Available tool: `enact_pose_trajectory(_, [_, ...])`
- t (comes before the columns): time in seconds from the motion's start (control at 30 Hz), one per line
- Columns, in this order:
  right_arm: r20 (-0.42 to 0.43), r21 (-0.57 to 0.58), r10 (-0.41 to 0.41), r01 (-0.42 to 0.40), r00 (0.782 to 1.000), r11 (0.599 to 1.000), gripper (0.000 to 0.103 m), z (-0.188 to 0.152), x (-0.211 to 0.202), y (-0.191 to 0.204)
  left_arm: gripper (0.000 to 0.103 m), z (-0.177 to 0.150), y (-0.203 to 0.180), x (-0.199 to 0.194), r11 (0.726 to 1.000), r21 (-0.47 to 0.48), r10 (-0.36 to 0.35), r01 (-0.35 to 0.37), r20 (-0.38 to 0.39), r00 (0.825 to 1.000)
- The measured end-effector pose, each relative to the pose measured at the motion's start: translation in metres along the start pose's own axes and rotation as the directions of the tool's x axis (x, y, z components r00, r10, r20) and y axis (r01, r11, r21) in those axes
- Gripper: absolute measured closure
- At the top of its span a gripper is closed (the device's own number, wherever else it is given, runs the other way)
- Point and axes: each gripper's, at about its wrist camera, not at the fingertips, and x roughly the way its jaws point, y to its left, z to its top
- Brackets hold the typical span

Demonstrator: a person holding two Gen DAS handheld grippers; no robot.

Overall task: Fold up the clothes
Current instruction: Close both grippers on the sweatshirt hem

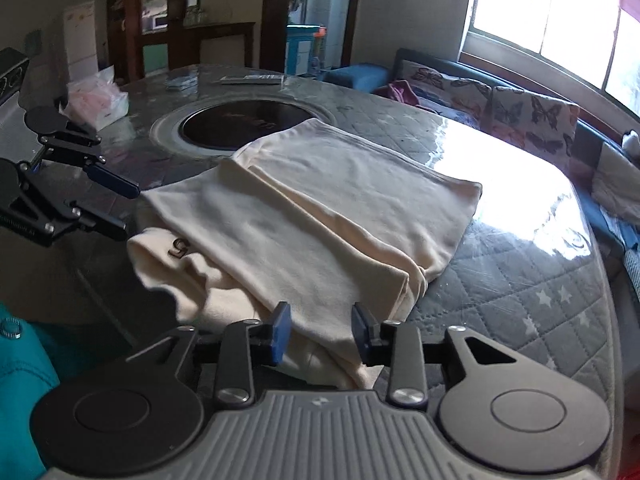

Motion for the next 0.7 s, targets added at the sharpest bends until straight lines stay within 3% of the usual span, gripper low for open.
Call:
enact_pose_trajectory(0.13, [-0.014,-0.05,0.006,-0.007,1.0,0.999,0.061,-0.002,-0.003,0.008,0.058,-0.003,-0.014,0.011,0.996,0.093,0.006,-0.008,0.016,1.0])
enact_pose_trajectory(0.3, [-0.03,-0.119,0.012,-0.015,0.999,0.993,0.057,-0.007,-0.006,0.019,0.059,0.001,-0.019,0.019,0.994,0.112,0.008,-0.016,0.067,0.998])
enact_pose_trajectory(0.37, [-0.035,-0.143,0.015,-0.02,0.999,0.99,0.057,-0.008,-0.007,0.023,0.071,0.002,-0.019,0.02,0.993,0.114,0.005,-0.014,0.082,0.997])
enact_pose_trajectory(0.47, [-0.03,-0.187,0.022,-0.028,0.999,0.982,0.055,-0.008,-0.007,0.029,0.09,0.007,-0.014,0.018,0.997,0.081,-0.011,0.003,0.102,0.995])
enact_pose_trajectory(0.53, [-0.022,-0.216,0.029,-0.033,0.999,0.976,0.048,-0.008,-0.007,0.032,0.094,0.011,-0.008,0.016,0.999,0.043,-0.017,0.012,0.12,0.993])
enact_pose_trajectory(0.7, [-0.005,-0.274,0.039,-0.039,0.999,0.961,0.047,-0.006,0.001,0.038,0.095,0.027,0.019,0.016,0.994,-0.098,-0.035,0.049,0.145,0.989])
